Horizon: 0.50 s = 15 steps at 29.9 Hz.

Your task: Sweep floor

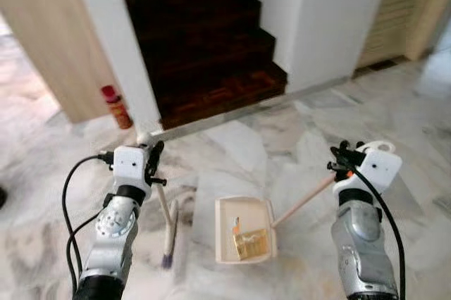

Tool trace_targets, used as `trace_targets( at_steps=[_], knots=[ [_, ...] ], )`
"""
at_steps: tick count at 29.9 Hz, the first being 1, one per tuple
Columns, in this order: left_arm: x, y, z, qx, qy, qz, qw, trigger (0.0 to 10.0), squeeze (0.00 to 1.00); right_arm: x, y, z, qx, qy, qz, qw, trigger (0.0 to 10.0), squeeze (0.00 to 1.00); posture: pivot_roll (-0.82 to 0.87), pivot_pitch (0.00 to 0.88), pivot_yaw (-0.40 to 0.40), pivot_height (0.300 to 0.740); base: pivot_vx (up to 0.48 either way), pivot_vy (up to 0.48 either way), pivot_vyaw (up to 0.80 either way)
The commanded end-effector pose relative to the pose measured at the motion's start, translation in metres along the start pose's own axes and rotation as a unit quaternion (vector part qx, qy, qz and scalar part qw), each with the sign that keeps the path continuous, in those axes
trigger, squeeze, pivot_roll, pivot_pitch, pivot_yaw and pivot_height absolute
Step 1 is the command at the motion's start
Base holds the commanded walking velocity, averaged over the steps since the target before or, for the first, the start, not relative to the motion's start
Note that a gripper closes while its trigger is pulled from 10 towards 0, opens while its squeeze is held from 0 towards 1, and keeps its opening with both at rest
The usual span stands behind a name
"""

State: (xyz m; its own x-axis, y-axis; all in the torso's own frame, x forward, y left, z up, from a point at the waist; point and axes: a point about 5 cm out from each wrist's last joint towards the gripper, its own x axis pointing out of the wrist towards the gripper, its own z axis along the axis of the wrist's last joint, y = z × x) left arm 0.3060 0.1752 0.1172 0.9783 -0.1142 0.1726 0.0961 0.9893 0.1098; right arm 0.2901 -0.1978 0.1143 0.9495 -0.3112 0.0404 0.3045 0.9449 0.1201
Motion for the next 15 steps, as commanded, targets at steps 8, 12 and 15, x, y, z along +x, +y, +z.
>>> trace_targets(
  at_steps=[8, 12, 15],
  knots=[
    [-0.0001, 0.0049, 0.0078, 0.002, -0.015, 0.011, 1.000, 10.0, 0.00, 0.0037, 0.0126, 0.0173, 0.033, -0.039, 0.024, 0.998, 10.0, 0.00, -0.10, 0.000, 0.015, 0.740, 0.000, 0.091, 0.30],
    [-0.0006, 0.0043, 0.0074, 0.001, -0.015, 0.010, 1.000, 10.0, 0.00, 0.0042, 0.0150, 0.0162, 0.031, -0.036, 0.027, 0.999, 10.0, 0.00, -0.10, 0.000, 0.015, 0.740, 0.000, 0.480, 0.00],
    [-0.0014, 0.0040, 0.0069, 0.001, -0.014, 0.009, 1.000, 10.0, 0.00, 0.0040, 0.0164, 0.0159, 0.034, -0.035, 0.029, 0.998, 10.0, 0.00, -0.10, 0.000, 0.021, 0.740, 0.000, 0.480, 0.00]
  ],
)
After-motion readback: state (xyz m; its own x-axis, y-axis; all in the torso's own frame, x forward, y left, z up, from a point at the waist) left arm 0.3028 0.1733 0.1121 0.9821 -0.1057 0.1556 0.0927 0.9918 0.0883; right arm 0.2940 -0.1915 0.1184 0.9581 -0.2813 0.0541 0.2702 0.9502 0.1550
